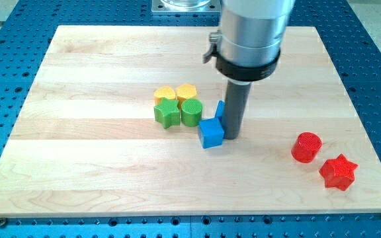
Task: Make a vertical line with green and blue blocks
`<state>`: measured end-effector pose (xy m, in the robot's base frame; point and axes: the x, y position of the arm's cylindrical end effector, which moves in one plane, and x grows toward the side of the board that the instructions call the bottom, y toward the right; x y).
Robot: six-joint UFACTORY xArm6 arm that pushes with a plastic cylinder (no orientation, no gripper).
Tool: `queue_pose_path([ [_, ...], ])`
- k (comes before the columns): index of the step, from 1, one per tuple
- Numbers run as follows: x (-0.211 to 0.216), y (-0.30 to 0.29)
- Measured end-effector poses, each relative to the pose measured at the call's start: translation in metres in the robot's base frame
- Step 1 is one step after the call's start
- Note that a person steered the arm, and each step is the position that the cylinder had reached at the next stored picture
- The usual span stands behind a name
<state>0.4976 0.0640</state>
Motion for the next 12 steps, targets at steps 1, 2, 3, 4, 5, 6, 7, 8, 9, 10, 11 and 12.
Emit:
queue_pose_path([
  [1, 0.001, 0.029],
  [2, 0.001, -0.005],
  [3, 0.001, -0.068],
  [4, 0.024, -0.029],
  [5, -0.009, 0.047],
  [6, -0.042, 0.035],
  [7, -0.037, -0.045],
  [8, -0.035, -0.122],
  [9, -0.037, -0.144],
  [10, -0.045, -0.062],
  [11, -0.057, -0.063],
  [12, -0.066, -0.106],
])
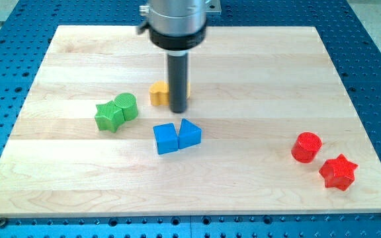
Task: Make a vertical line with green and blue blocks
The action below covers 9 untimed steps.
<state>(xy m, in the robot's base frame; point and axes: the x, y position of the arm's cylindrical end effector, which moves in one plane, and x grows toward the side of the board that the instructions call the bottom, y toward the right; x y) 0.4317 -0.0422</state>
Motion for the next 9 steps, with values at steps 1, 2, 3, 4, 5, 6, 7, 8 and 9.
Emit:
queue_pose_path([
  [1, 0.014, -0.027],
  [2, 0.015, 0.033],
  [3, 0.033, 0.108],
  [4, 0.062, 0.034],
  [5, 0.067, -0.055],
  [6, 0.065, -0.04],
  [7, 0.057, 0.039],
  [8, 0.068, 0.109],
  [9, 0.107, 0.021],
])
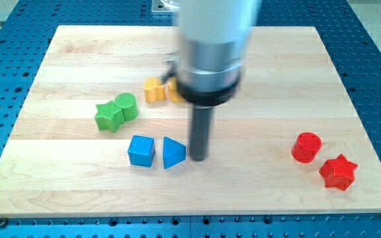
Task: Make a vertical line with green and blue blocks
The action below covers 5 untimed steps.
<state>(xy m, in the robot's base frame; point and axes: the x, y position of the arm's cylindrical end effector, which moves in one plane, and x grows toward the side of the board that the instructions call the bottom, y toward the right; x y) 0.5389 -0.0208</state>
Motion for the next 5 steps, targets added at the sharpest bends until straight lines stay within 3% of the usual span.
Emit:
queue_pose_path([
  [1, 0.0, -0.074],
  [3, -0.064, -0.053],
  [4, -0.098, -0.088],
  [5, -0.099, -0.16],
])
